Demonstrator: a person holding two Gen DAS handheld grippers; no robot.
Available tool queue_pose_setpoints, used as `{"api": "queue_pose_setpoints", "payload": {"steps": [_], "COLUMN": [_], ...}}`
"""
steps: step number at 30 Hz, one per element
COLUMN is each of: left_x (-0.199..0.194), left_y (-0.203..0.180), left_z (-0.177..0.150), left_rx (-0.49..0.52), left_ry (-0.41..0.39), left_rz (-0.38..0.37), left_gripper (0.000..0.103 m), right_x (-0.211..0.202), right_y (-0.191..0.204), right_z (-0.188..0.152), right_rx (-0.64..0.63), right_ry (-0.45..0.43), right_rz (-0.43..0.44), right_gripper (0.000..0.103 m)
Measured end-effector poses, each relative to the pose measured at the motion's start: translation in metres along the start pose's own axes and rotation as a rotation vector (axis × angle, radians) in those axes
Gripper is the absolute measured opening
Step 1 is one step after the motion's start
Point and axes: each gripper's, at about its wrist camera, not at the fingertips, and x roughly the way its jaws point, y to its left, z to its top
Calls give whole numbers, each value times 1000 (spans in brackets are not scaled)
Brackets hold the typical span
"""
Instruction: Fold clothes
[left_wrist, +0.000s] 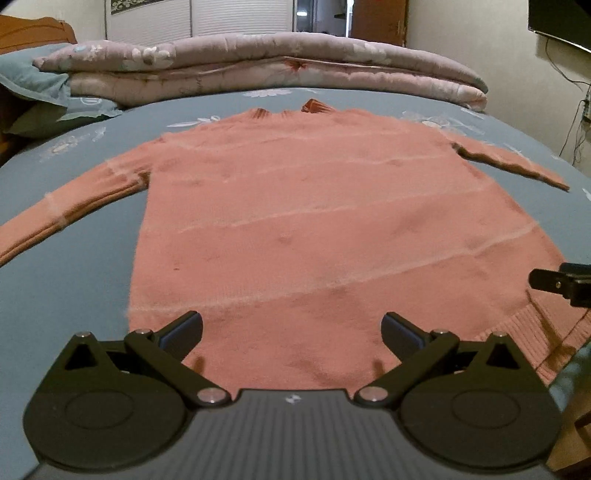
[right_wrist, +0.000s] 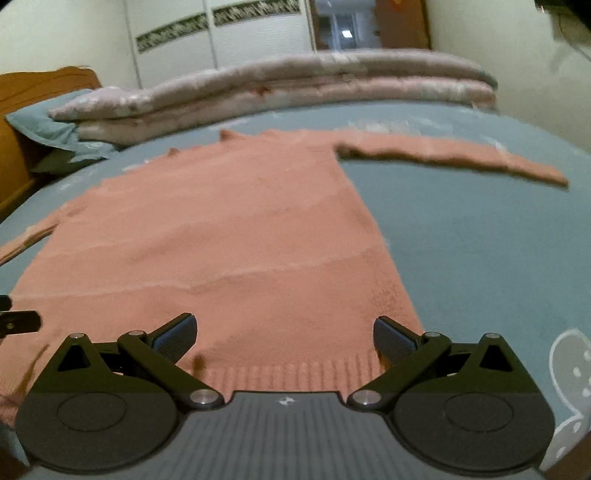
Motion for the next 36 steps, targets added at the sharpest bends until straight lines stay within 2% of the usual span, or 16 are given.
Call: {"api": "queue_pose_setpoints", "payload": {"steps": [4,6,10,14,21,25,28,30,32,36], "left_x": [-7,-19,-45,-70,-104,-121,-134,-141,-145,-141], "left_y": [11,19,34,41,51,61,72,79,87,97], "left_z": [-1,-1,-2,-11,-45,-65,-76,-85,-95,-111], "left_rx": [-34,-70,-118,-121,-140,-174,-212,-235,-260,-310], "left_ry": [5,-10,-49,-75,-68,-64,-65,-68,-65,-46], "left_rz": [52,58,97,149,197,233,260,277,287,284], "left_gripper": [102,102,102,102,102,102,102,102,102,102], "right_x": [-4,-13,-30,-30,-24,-39,-43,-49,-60,-67], "right_y": [5,7,21,54,111,147,181,202,216,232], "right_z": [-4,-2,0,-4,-34,-33,-34,-42,-55,-74], "right_rx": [-94,-97,-103,-148,-250,-328,-428,-543,-667,-848], "right_ry": [16,5,-35,-45,36,-53,-94,-119,-165,-184], "right_rz": [-111,-117,-43,61,195,289,346,357,352,326], "right_gripper": [103,103,103,103,103,103,103,103,103,103]}}
